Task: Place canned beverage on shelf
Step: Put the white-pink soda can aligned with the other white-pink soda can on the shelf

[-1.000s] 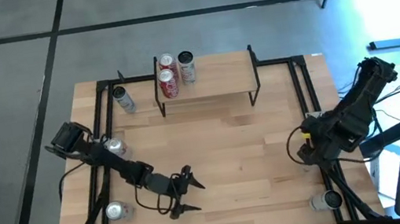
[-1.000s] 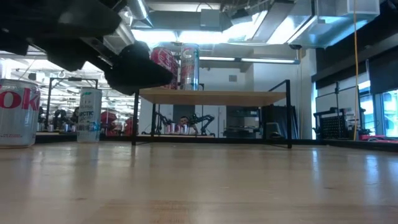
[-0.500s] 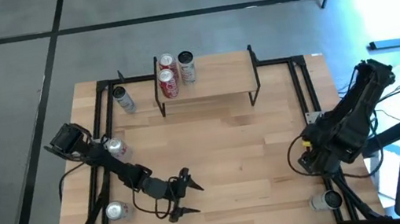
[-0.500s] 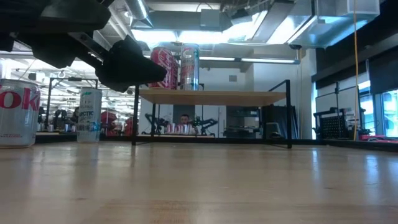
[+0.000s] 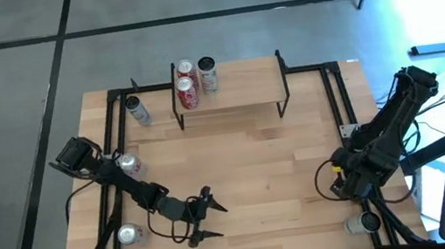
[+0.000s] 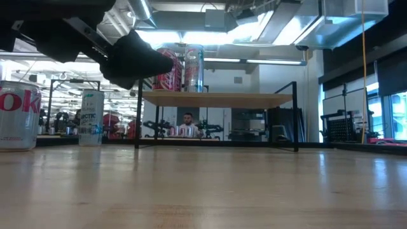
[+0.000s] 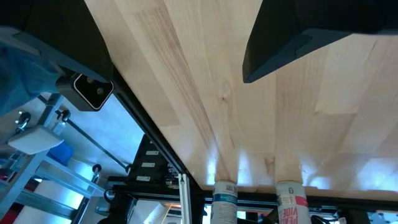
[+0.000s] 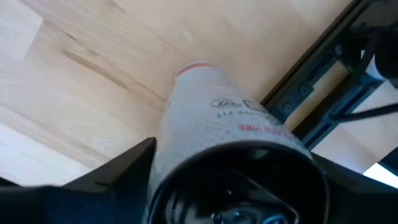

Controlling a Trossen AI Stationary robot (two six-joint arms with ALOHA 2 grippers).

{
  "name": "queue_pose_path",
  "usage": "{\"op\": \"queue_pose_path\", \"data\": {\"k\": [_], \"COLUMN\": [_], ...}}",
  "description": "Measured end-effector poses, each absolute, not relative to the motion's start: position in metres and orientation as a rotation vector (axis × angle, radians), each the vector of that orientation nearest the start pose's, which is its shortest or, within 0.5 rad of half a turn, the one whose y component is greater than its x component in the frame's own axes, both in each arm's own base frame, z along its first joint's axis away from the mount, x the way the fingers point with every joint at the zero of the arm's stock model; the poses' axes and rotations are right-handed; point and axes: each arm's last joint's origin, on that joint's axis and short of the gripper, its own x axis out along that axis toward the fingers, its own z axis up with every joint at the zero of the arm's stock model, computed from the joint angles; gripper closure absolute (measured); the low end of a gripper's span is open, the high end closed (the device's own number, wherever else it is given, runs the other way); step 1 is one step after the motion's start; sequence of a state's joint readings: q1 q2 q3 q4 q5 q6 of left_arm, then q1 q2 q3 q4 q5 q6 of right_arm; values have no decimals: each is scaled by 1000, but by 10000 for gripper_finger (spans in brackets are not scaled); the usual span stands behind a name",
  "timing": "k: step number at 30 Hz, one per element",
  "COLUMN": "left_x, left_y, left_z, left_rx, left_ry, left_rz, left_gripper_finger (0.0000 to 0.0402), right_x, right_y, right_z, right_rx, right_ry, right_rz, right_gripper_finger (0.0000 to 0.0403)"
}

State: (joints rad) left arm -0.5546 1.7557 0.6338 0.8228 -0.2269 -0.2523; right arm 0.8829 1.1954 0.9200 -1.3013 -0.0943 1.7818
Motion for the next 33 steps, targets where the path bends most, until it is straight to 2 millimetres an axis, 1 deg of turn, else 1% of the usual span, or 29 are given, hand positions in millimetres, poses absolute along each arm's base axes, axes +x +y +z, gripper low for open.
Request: {"op": "queue_pose_path", "data": {"k": [4, 7, 9, 12, 15, 20, 24, 26, 30, 33], "left_x": [276, 277, 278, 278, 278, 280, 282, 282, 281, 280], "left_y": [-163, -162, -161, -159, -159, -157, -153, -153, -154, -155], "left_z": [140, 140, 140, 140, 140, 142, 142, 142, 142, 142], "left_rx": [-134, -135, -136, -139, -147, -243, -252, -279, -374, -382], "left_ry": [315, 315, 314, 314, 313, 298, 297, 301, 306, 301], "left_rz": [-285, -282, -278, -272, -268, -201, -184, -178, -161, -140], "left_gripper_finger": [48, 48, 48, 48, 48, 48, 48, 48, 48, 48], "right_x": [109, 111, 114, 125, 137, 171, 207, 227, 267, 292], "right_y": [136, 137, 139, 142, 141, 137, 132, 130, 129, 128], "right_z": [244, 244, 247, 252, 260, 267, 264, 264, 257, 261], "right_rx": [694, 660, 647, 623, 559, 472, 369, 342, 250, 175], "right_ry": [1540, 1532, 1495, 1401, 1314, 1220, 1207, 1216, 1292, 1320], "right_rz": [-668, -610, -560, -486, -434, -306, -208, -155, -68, -30], "right_gripper_finger": [176, 179, 179, 179, 179, 179, 179, 179, 179, 179]}}
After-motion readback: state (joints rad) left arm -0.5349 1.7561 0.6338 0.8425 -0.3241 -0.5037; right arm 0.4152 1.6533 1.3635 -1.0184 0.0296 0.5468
